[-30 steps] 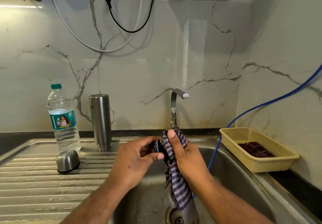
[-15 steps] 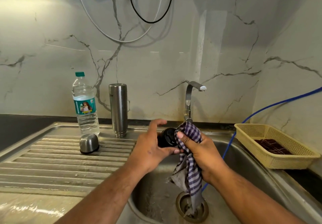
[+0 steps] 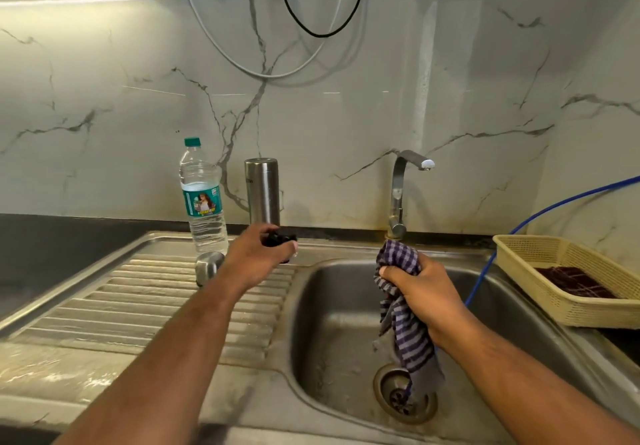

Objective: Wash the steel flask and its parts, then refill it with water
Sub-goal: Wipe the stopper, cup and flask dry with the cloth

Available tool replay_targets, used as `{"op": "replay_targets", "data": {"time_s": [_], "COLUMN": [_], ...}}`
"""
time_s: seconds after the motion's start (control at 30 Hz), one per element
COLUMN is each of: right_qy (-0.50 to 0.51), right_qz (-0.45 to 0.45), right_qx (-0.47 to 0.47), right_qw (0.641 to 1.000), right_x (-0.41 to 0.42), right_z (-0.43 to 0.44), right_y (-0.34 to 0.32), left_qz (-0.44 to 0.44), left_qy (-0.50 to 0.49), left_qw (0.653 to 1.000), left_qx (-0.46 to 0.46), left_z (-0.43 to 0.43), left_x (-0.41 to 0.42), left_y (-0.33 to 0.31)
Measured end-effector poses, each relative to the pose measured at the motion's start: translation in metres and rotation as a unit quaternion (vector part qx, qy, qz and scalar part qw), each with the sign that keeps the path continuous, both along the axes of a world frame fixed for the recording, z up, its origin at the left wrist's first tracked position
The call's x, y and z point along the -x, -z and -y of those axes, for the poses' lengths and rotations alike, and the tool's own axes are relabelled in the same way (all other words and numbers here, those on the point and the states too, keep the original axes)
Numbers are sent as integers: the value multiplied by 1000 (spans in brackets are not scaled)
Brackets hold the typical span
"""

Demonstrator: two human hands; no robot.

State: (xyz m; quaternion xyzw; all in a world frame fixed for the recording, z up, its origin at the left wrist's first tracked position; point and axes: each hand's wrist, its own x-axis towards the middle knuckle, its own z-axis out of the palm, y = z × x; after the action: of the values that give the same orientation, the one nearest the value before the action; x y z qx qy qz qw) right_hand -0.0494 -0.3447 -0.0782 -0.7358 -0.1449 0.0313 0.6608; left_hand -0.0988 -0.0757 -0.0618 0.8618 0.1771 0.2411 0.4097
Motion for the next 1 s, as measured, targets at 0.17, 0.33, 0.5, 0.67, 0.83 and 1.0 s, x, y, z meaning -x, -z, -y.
{"op": "replay_targets", "data": {"time_s": [0.17,0.33,0.5,0.67,0.83,1.0], "right_qy": [-2,7,10,12,8,1], "right_qz": [5,17,27,21,26,32], "right_qx": [36,63,81,87,85,79], "right_qw": [999,998,996,996,996,996], "right_x": [-4,-7,-9,-10,-10,-9], "right_z": [-4,-5,-5,-5,-4,-4], "right_y": [5,8,12,13,11,11], "left_qz": [-54,-36,-85,-68,-1,-12], "left_qy": [-53,-104,-104,-89,-78,-29], "left_qw": [995,991,983,989,997,997], "left_qx": [-62,-75,-125,-95,-7,66], "left_z": [-39,-55,-68,-66,-73,-86], "left_x": [7,16,19,21,18,25], "left_y": [-12,9,17,13,15,14]}}
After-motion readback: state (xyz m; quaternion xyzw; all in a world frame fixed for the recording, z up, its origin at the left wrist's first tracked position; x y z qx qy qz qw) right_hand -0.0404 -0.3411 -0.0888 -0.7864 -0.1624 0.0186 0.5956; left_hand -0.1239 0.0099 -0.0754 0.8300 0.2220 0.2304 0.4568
